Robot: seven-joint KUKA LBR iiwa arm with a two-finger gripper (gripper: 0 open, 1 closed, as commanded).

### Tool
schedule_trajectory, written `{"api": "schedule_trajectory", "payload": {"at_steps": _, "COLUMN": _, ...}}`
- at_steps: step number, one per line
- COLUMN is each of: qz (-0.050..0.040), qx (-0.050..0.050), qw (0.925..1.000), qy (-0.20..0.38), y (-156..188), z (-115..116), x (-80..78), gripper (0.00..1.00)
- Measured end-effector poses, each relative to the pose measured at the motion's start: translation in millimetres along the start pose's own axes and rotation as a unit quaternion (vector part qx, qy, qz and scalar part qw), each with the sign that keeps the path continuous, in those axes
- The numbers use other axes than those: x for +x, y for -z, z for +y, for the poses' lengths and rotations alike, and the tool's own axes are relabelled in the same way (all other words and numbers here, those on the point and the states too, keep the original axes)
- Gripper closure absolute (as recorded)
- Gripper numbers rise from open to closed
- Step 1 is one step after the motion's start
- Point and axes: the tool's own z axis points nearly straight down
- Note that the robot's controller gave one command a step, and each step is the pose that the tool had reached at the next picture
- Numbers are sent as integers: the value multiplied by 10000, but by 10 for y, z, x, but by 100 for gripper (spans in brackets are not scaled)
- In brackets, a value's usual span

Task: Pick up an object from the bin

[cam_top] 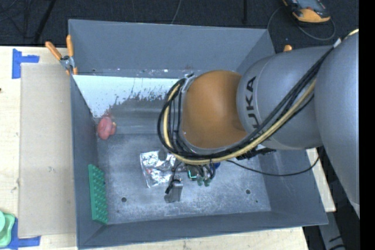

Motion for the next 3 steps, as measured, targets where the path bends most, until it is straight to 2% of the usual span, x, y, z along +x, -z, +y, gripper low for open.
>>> {"api": "schedule_trajectory", "payload": {"at_steps": 1, "qz": -30, "qx": -8, "qw": 9857, "qy": -1687, "y": -708, "z": -43, "x": -740, "gripper": 0}}
{"api": "schedule_trajectory", "payload": {"at_steps": 2, "qz": -46, "qx": -16, "qw": 9856, "qy": -1690, "y": -686, "z": -40, "x": -750, "gripper": 100}}
{"api": "schedule_trajectory", "payload": {"at_steps": 3, "qz": -33, "qx": 5, "qw": 9836, "qy": -1805, "y": -691, "z": -827, "x": -334, "gripper": 100}}
